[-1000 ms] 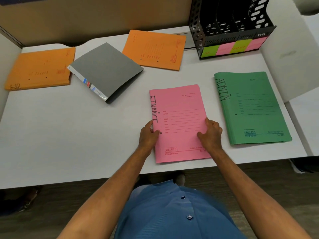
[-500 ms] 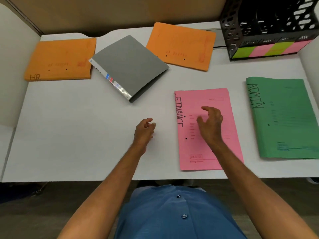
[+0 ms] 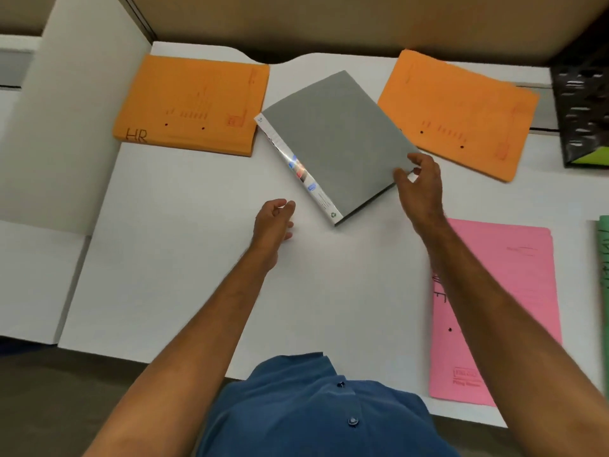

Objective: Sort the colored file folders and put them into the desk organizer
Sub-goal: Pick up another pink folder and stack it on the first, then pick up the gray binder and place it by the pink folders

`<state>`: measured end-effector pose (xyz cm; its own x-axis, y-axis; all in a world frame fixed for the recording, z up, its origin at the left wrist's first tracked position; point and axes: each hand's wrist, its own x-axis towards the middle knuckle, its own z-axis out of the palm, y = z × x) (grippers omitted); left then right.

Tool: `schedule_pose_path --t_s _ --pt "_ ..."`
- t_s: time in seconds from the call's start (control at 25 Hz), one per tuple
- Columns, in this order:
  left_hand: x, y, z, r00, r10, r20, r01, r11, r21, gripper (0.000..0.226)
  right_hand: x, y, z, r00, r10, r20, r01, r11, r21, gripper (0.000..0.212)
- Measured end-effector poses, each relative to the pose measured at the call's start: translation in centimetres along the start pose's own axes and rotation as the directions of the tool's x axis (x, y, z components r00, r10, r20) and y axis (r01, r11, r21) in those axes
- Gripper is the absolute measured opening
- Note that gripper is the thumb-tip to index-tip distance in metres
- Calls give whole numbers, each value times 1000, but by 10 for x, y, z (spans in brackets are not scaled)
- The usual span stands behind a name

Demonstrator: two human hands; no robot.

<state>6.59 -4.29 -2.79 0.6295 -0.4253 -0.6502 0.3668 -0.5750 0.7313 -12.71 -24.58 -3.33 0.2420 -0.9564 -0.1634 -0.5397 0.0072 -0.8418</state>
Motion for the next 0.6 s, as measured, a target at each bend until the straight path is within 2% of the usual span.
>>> schedule_pose_path --t_s 0.24,0.32,0.48,0.6 --pt "47 39 3 991 -62 117 63 998 -4 51 80 -2 28 991 130 -41 -134 980 -145 83" --pt "60 45 9 985 -73 159 74 997 -6 54 87 2 33 989 146 -30 -149 954 -261 80" --pt "79 48 20 976 -72 204 91 992 -88 39 91 1 43 992 112 -64 -129 874 -468 65" --pt "82 49 29 956 -121 267 175 966 -190 38 95 2 46 992 117 -54 -129 870 -475 67"
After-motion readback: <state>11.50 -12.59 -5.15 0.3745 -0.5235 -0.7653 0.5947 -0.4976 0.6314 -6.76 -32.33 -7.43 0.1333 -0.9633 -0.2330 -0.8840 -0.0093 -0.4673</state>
